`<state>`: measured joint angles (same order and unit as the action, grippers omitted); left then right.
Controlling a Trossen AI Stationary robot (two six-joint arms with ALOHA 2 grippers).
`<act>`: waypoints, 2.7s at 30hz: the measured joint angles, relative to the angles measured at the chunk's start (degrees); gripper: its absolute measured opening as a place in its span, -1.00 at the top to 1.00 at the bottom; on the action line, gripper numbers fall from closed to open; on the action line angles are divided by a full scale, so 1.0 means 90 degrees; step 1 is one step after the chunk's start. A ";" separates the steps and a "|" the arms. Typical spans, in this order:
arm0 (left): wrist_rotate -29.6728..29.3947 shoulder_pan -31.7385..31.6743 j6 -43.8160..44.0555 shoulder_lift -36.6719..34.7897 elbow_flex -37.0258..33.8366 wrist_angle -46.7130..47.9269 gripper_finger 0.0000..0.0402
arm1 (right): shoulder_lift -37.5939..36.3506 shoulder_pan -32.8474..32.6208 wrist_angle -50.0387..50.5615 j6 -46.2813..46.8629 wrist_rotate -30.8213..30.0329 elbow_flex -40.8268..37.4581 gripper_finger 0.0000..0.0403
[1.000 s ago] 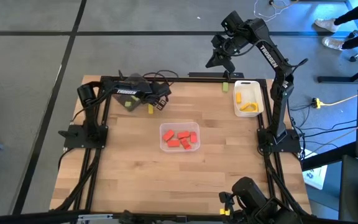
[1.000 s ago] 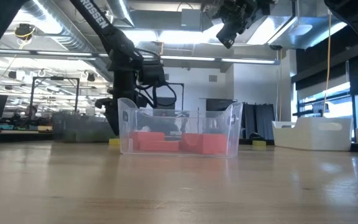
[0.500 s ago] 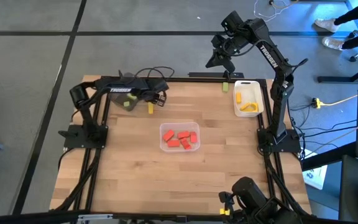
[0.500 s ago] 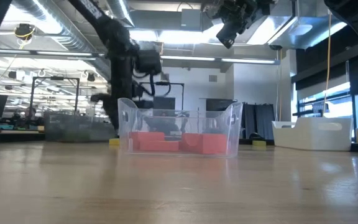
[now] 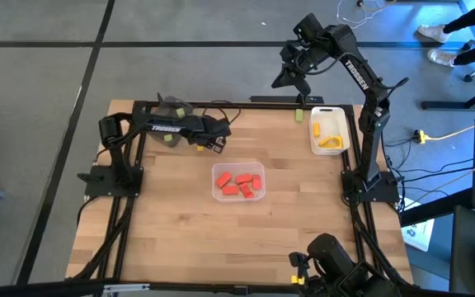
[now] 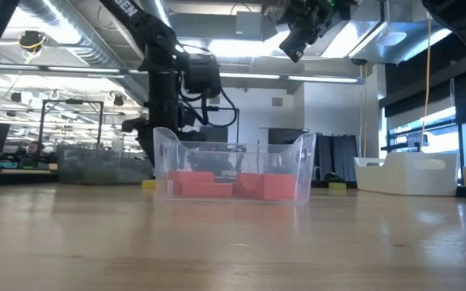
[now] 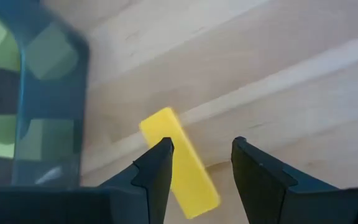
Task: Sort & place blocks by color
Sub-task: Put the yellow block into the white bin
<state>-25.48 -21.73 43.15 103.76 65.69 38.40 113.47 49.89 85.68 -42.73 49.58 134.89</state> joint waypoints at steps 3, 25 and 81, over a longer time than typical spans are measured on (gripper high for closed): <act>0.0061 -0.0044 0.0173 0.0062 -0.0006 0.0174 0.24 | 0.0000 0.0000 -0.0002 0.0000 0.0000 0.0000 0.94; 0.0479 -0.0076 0.0991 0.0562 0.0005 0.0519 0.24 | 0.0000 0.0000 -0.0004 0.0001 0.0000 -0.0002 0.94; 0.2369 -0.0525 -0.3211 0.0486 0.4354 0.1859 0.58 | 0.0000 -0.0201 -0.0036 0.0379 -0.0384 -0.0029 0.94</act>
<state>-4.16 -26.46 14.25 108.14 104.88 55.14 113.47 48.08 85.36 -39.32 46.13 134.63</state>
